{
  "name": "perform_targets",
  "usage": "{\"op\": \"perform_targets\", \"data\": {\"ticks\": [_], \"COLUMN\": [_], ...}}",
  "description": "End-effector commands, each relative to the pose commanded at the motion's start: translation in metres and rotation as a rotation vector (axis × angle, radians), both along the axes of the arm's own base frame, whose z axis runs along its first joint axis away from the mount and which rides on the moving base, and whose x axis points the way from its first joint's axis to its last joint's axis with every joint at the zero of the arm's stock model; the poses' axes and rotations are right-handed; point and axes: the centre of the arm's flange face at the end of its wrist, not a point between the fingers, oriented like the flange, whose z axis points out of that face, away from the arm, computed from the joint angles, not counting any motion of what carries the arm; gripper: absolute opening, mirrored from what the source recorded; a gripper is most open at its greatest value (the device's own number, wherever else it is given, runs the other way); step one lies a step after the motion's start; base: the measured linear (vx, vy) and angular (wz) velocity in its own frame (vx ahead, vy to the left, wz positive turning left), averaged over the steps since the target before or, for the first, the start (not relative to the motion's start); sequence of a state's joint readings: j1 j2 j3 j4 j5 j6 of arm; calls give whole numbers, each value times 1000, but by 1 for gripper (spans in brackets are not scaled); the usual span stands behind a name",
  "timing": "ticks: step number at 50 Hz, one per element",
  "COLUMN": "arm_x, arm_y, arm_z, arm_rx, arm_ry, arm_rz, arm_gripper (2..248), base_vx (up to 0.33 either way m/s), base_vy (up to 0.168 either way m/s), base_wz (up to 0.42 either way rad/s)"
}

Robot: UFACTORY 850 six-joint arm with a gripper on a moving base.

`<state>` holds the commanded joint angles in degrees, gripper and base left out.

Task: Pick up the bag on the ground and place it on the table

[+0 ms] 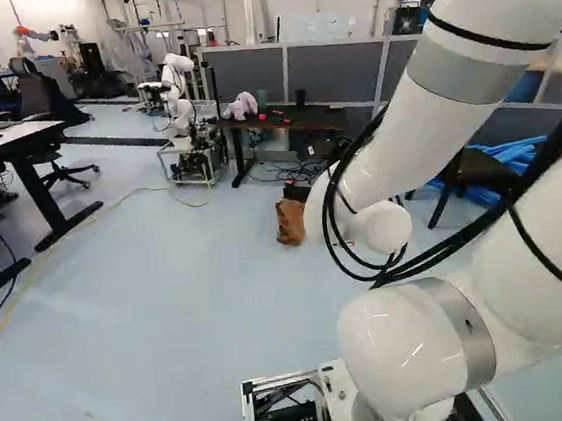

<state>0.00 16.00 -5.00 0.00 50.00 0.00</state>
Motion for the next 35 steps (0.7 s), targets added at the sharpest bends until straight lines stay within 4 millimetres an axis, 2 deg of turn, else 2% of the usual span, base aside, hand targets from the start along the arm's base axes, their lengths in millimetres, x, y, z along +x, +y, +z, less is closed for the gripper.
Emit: {"op": "perform_targets", "data": {"ticks": [35], "arm_x": [0], "arm_y": [0], "arm_z": [0], "arm_rx": [0], "arm_ry": [0], "arm_rz": [0], "arm_gripper": [247], "base_vx": [35], "base_vy": [-2], "base_wz": [1]}}
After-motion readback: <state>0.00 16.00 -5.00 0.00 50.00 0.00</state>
